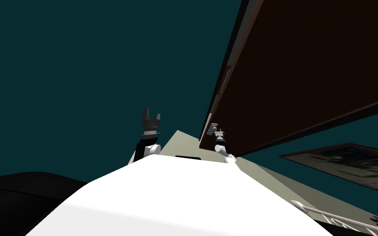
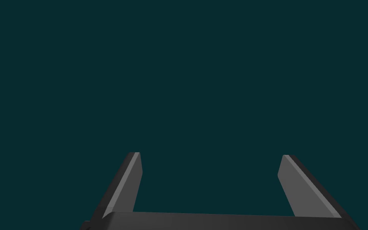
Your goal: Pull the door open
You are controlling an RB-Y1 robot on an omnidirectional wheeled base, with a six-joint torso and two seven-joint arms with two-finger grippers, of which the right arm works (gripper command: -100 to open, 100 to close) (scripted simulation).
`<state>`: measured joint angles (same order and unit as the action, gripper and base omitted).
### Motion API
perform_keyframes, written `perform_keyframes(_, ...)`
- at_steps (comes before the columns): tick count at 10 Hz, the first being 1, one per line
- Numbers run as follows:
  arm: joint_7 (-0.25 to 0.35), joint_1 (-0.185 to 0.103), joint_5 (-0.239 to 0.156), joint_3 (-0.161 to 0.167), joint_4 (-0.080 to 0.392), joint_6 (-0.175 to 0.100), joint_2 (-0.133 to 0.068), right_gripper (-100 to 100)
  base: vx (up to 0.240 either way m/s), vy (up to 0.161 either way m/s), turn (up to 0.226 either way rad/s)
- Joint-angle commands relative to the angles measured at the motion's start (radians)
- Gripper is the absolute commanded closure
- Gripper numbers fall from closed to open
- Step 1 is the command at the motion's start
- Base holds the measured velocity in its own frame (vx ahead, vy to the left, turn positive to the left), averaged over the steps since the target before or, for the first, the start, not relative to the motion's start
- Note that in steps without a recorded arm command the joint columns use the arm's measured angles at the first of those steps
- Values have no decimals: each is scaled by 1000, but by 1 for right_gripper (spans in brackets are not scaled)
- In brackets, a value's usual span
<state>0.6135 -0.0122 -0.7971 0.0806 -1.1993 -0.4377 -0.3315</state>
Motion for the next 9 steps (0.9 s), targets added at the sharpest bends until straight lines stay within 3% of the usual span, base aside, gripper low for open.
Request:
perform_keyframes(1, 30, -11, -11, 31, -6, -12, 12, -100, -88, -15, 8)
perform_keyframes(3, 78, 7, -70, 45, -39, -7, 26, -100, -75, -21, 12)
perform_keyframes(7, 78, 7, -70, 45, -39, -7, 26, -100, -12, -3, 4)
perform_keyframes(9, 126, 25, -129, 59, -72, -1, 38, -100, -47, -25, 11)
